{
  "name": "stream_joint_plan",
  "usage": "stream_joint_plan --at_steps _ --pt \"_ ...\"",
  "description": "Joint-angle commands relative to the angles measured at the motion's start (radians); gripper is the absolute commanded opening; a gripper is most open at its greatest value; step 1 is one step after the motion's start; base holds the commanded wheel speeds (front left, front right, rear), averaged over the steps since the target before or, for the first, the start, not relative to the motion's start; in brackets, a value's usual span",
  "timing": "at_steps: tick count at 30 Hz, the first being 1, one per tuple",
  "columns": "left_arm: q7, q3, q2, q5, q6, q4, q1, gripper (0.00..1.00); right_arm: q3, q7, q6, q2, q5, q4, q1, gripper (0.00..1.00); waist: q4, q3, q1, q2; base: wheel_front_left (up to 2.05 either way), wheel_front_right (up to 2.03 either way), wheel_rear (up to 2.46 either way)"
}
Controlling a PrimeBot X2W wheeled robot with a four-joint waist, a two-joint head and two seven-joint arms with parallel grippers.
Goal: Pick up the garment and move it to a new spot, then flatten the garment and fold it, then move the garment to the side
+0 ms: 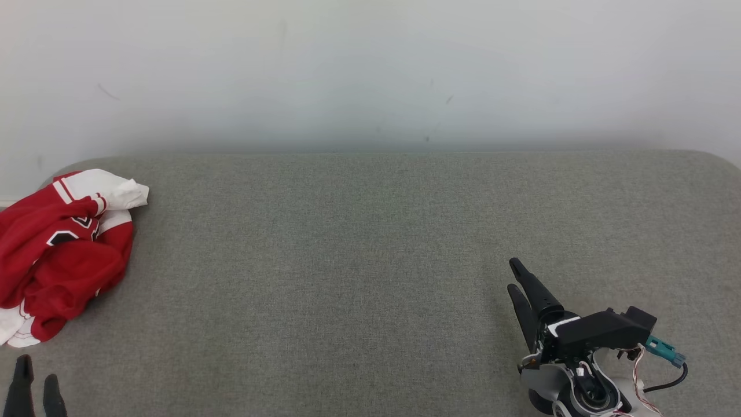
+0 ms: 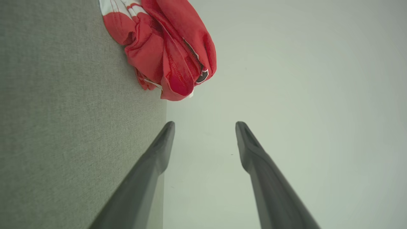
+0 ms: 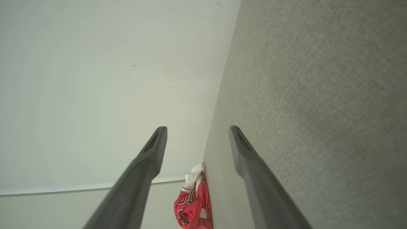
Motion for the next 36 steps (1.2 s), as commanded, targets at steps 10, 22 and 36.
stream_joint_plan --at_steps 10,22,36 --pt "-0.058 -0.037 0.016 0.068 0.007 -0.040 -0.024 1.00 -0.007 -0.050 0.000 -0.001 -0.091 -0.059 -0.012 1.00 -0.001 -0.002 0.0000 0.0000 0.00 0.00 0.00" --pt "-0.113 -0.081 0.019 0.246 0.063 -0.096 -0.029 1.00 -0.018 -0.095 0.000 -0.001 -0.322 -0.102 0.007 1.00 -0.002 -0.003 0.0000 0.0000 0.00 0.00 0.00" --pt "-0.176 -0.168 0.023 0.588 0.152 -0.125 -0.025 1.00 -0.036 -0.147 0.000 -0.002 -0.688 -0.145 0.032 1.00 -0.005 -0.010 0.0000 0.0000 0.00 0.00 0.00"
